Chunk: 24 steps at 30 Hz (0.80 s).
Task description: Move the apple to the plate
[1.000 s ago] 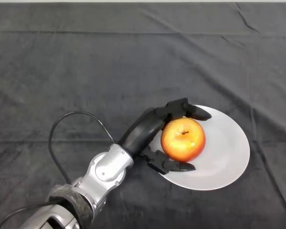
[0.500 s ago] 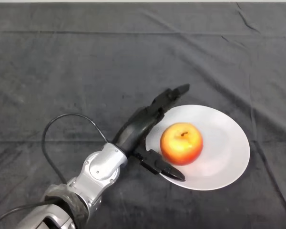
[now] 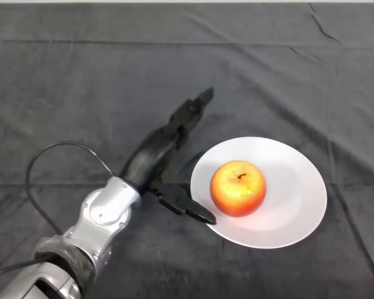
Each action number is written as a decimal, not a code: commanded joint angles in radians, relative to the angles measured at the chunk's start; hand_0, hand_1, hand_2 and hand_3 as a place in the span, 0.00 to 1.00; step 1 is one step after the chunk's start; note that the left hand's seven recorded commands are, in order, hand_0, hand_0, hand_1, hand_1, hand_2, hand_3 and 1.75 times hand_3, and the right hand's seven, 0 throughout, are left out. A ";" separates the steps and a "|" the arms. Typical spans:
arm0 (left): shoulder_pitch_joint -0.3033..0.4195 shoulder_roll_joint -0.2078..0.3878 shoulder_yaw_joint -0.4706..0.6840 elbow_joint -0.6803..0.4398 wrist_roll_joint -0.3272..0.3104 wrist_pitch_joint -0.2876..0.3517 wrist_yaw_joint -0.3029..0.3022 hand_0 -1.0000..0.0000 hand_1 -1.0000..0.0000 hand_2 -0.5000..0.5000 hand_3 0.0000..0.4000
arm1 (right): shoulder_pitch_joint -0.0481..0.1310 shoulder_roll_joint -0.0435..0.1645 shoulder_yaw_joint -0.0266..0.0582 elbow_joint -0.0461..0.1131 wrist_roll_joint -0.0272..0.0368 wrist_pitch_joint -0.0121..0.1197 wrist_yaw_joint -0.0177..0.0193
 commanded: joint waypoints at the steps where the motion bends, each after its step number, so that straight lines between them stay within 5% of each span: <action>1: 0.002 0.049 0.031 0.023 -0.016 -0.033 -0.014 1.00 1.00 0.50 0.00 | 0.040 0.052 0.0152 0.031 0.0015 0.003 -0.0054; 24: 0.092 0.232 0.360 0.074 -0.126 -0.043 -0.123 1.00 1.00 0.50 0.00 | 0.039 0.052 0.0157 0.033 0.0014 0.002 -0.0057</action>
